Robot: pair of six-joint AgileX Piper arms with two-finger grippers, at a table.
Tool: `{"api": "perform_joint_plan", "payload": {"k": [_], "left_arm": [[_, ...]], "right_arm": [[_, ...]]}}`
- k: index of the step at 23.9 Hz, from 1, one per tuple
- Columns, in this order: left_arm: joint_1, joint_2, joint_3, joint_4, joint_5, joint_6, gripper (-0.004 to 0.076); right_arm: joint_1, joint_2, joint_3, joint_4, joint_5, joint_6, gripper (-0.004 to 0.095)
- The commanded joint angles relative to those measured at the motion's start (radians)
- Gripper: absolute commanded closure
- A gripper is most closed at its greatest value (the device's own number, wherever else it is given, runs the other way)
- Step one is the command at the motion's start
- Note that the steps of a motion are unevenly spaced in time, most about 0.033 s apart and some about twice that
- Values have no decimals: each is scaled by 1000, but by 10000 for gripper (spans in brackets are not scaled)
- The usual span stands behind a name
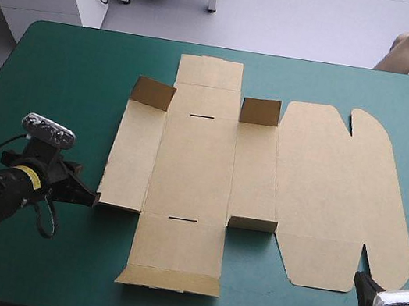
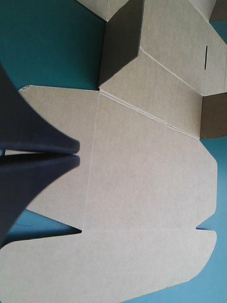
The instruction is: Fold the box
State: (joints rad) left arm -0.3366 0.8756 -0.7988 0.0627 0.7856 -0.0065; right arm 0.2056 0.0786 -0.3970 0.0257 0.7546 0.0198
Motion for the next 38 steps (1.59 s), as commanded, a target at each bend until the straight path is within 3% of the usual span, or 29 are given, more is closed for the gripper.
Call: {"api": "perform_joint_plan", "payload": {"k": [1, 5, 9, 14, 20, 25, 27, 30, 32, 38], "left_arm": [[112, 54, -41, -127, -53, 136, 718], [354, 124, -41, -518, -18, 489, 718], [586, 209, -47, -852, 85, 736, 719], [746, 415, -100, -983, 237, 746, 719], [751, 693, -217, -1040, 508, 746, 719], [746, 772, -217, -1055, 495, 746, 710], [716, 783, -217, -1052, 497, 769, 643], [660, 783, -215, -1050, 485, 789, 417], [641, 783, -215, -1048, 450, 789, 321], [641, 783, -213, -1049, 383, 789, 303]], "right_arm": [[-1, 15, -24, -9, -68, -9, 928], [-1, 15, -24, -9, -68, -9, 928], [-1, 15, -24, -9, -68, -9, 928], [-1, 15, -24, -9, -68, -9, 928], [-1, 15, -24, -9, -68, -9, 928], [-1, 15, -24, -9, -68, -9, 928], [-1, 15, -24, -9, -68, -9, 928], [-1, 15, -24, -9, -68, -9, 928], [-1, 15, -24, -9, -68, -9, 928], [-1, 15, -24, -9, -68, -9, 928]]}}
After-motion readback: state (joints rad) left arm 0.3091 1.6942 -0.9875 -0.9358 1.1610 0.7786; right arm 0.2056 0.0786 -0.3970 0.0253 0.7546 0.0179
